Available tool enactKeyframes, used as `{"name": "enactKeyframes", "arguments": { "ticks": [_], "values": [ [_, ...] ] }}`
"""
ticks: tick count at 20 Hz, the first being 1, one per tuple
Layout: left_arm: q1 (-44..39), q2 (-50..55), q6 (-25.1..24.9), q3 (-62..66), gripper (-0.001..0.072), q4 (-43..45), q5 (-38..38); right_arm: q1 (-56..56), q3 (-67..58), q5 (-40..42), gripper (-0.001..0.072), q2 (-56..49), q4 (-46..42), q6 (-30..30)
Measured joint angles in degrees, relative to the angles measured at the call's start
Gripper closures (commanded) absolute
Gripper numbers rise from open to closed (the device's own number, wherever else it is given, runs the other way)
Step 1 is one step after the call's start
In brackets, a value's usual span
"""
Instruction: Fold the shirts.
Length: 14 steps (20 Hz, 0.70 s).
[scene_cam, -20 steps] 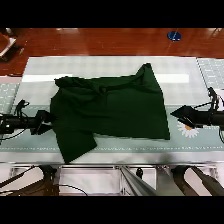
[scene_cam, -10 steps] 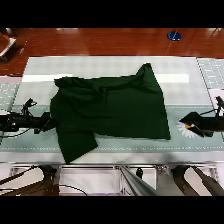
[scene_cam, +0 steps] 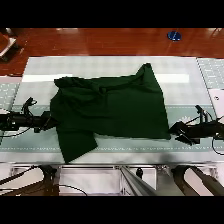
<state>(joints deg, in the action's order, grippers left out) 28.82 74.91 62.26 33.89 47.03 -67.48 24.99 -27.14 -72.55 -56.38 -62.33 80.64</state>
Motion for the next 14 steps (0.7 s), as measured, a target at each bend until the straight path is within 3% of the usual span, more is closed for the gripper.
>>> {"name": "enactKeyframes", "arguments": {
  "ticks": [6, 7, 8, 9, 14],
  "values": [
    [-0.02, 0.0, -0.13, 0.0, 0.0687, -0.15, 0.2, -1.81, 0.2, 2.86, 0.0116, -6.56, 5.62, -0.15],
    [-0.15, 0.0, -0.15, 0.0, 0.0687, -0.24, 0.28, -2.38, 0.11, 3.56, 0.0244, -7.61, 7.08, -0.28],
    [-0.44, 0.0, -0.26, 0.0, 0.0686, -0.5, 0.31, -3.41, -0.17, 5.38, 0.0484, -8.7, 8.52, -0.7],
    [-0.92, 0.0, -0.46, 0.0, 0.0686, -0.79, 0.39, -4.76, -0.81, 7.34, 0.0676, -9.75, 8.72, -0.92],
    [-3.39, -0.63, -1.92, 2.38, 0.0687, -6.54, -1.55, -12.31, -13.88, 7.41, 0.0675, -12.22, 11.54, -2.47]
  ]
}}
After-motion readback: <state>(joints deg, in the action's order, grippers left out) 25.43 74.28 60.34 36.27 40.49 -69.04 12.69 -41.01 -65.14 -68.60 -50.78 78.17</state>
